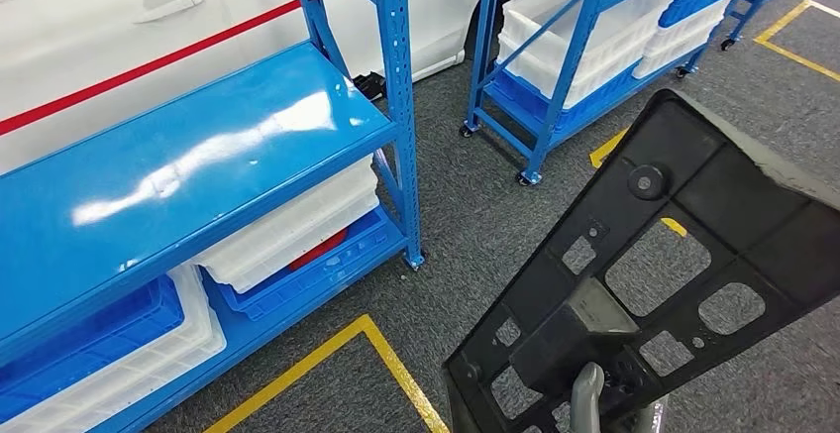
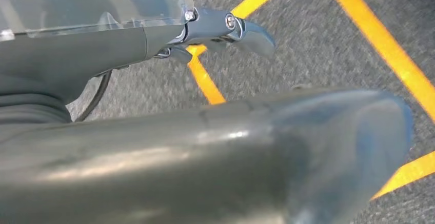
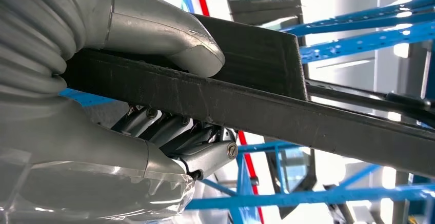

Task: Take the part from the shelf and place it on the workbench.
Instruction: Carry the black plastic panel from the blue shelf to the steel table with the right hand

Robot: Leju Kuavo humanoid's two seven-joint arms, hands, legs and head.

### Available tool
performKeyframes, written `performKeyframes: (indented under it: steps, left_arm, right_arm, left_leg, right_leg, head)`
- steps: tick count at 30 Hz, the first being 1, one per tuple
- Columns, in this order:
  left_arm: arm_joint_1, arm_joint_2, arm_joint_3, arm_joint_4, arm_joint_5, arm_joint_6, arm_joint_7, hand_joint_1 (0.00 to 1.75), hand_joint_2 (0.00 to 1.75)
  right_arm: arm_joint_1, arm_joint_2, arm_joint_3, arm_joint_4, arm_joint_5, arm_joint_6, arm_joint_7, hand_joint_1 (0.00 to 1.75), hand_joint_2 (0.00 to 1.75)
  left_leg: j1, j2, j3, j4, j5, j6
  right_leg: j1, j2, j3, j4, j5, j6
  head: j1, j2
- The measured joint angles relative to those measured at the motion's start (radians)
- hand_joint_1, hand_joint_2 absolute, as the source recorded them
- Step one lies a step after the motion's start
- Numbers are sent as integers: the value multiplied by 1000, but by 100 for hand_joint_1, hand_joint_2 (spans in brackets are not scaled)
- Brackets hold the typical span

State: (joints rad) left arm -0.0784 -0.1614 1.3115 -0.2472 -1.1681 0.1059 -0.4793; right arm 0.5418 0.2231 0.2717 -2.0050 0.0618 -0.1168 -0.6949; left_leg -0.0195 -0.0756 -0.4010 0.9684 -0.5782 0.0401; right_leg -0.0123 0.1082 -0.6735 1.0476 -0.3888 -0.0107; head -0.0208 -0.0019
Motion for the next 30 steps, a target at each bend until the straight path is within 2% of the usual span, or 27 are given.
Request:
performKeyframes:
  steps: [1,2,3,5,6,7,8,9,10,12,13,14,16,17,19,20,21,22,23,24,25,27,28,29,30]
  left_arm:
    - [-1,-1,0,0,1,0,0,0,0]
    - [-2,-1,0,0,3,0,0,0,0]
    - [-2,-2,0,0,4,0,-1,0,0]
    - [1,-3,0,0,4,-2,-1,0,0]
    - [3,-3,0,0,4,-3,-1,0,0]
    - [5,-3,0,0,4,-5,-1,0,0]
    - [6,-3,0,0,4,-7,-1,0,0]
    - [6,-3,0,0,3,-8,-1,0,0]
    - [5,-4,0,0,3,-9,-1,0,0]
    - [3,-4,0,0,1,-9,-1,0,0]
    - [3,-4,0,0,0,-9,-1,0,0]
    - [1,-4,0,0,-1,-9,-1,0,0]
    - [-2,-3,-1,0,-2,-9,-1,0,0]
    - [-3,-4,-1,0,-2,-9,-1,0,0]
    - [-3,-4,-1,0,-2,-9,-1,0,0]
    - [-1,-4,-1,0,-2,-9,0,0,0]
    - [1,-4,-1,0,-3,-9,0,0,0]
    - [3,-4,-1,0,-3,-9,1,0,0]
    - [4,-4,-1,0,-4,-9,1,0,0]
    - [4,-4,-1,0,-4,-9,1,0,0]
    - [4,-4,-1,0,-4,-9,2,0,0]
    - [4,-3,-1,0,-4,-9,2,0,0]
    - [4,-3,-1,0,-4,-9,2,0,0]
    - [4,-2,-1,0,-5,-9,2,0,0]
    - [3,-2,-1,0,-5,-9,2,0,0]
  right_arm:
    - [2,1,-1,-1,0,3,0,175,175]
    - [4,2,-3,-1,0,5,0,175,175]
    - [6,3,-4,-2,0,7,0,175,175]
    - [7,3,-6,-4,1,10,0,175,175]
    - [7,3,-7,-4,1,12,0,175,175]
    - [6,3,-8,-4,2,13,1,175,175]
    - [7,4,-9,-3,3,15,1,175,175]
    - [7,4,-11,-3,4,17,1,175,175]
    - [7,4,-12,-3,5,19,2,175,175]
    - [5,4,-13,-3,7,24,3,175,175]
    - [5,5,-14,-3,8,26,4,175,175]
    - [4,6,-15,-3,10,27,5,175,175]
    - [5,8,-18,-2,13,28,6,175,175]
    - [6,10,-20,-2,14,29,7,175,175]
    - [4,13,-24,-2,16,30,9,175,175]
    - [4,15,-25,-2,17,30,9,175,175]
    - [3,16,-26,-2,17,31,10,175,175]
    - [3,16,-27,-2,18,32,11,175,175]
    - [3,16,-28,-2,18,33,12,175,175]
    - [3,16,-29,-2,19,33,13,175,175]
    - [3,16,-30,-2,20,34,14,175,175]
    - [2,17,-31,-2,22,36,15,175,175]
    - [0,17,-31,-2,24,37,16,175,175]
    - [-1,18,-31,-2,25,39,17,175,175]
    - [-2,19,-32,-2,25,40,19,175,175]
  left_leg:
    - [2,11,-2,-7,12,-2]
    - [5,25,-5,-16,25,-1]
    - [7,39,-11,-25,39,0]
    - [9,71,-28,-31,60,0]
    - [9,88,-39,-27,65,-1]
    - [9,106,-50,-22,69,-4]
    - [10,123,-60,-16,72,-6]
    - [11,139,-71,-8,74,-8]
    - [13,153,-80,0,74,-12]
    - [14,177,-93,21,69,-22]
    - [14,185,-97,30,67,-29]
    - [13,192,-99,35,66,-36]
    - [13,204,-98,38,66,-46]
    - [16,194,-100,42,60,-51]
    - [21,141,-120,95,15,-61]
    - [23,110,-143,152,-23,-64]
    - [24,93,-170,221,-61,-66]
    - [25,87,-194,282,-86,-66]
    - [25,85,-208,318,-93,-65]
    - [25,84,-203,314,-79,-62]
    - [25,78,-180,268,-46,-58]
    - [25,34,-112,127,23,-47]
    - [25,10,-88,72,42,-43]
    - [24,-7,-78,43,47,-40]
    - [23,-9,-76,35,45,-39]
  right_leg:
    - [0,6,-1,-6,10,6]
    - [2,-4,-6,-4,9,10]
    - [5,-24,-15,12,-7,13]
    - [7,-78,-51,107,-87,17]
    - [5,-91,-70,172,-131,21]
    - [2,-97,-79,225,-161,25]
    - [-2,-101,-71,246,-173,30]
    - [-7,-107,-43,229,-169,34]
    - [-11,-117,4,175,-151,38]
    - [-13,-152,93,45,-128,38]
    - [-11,-164,115,9,-123,32]
    - [-7,-170,119,-4,-123,25]
    - [-4,-155,112,-2,-116,9]
    - [-5,-146,109,-4,-112,2]
    - [-9,-128,101,-9,-101,-12]
    - [-9,-119,96,-9,-97,-17]
    - [-8,-107,91,-9,-93,-20]
    - [-6,-94,85,-8,-89,-21]
    - [-4,-80,81,-7,-85,-21]
    - [-3,-66,78,-5,-83,-20]
    - [-2,-51,77,-4,-81,-18]
    - [-2,-24,75,-2,-76,-12]
    - [-2,-11,72,-1,-72,-7]
    - [-4,0,67,0,-68,0]
    - [-5,11,62,-2,-62,8]
  head:
    - [0,0]
    - [0,0]
    - [2,0]
    - [4,0]
    - [6,0]
    - [6,0]
    - [6,0]
    - [6,0]
    - [6,0]
    - [6,0]
    - [5,0]
    - [5,0]
    - [4,0]
    - [4,0]
    - [4,0]
    - [3,0]
    - [3,0]
    - [3,0]
    - [3,0]
    - [4,0]
    - [3,0]
    - [4,0]
    - [4,0]
    - [4,0]
    - [3,0]
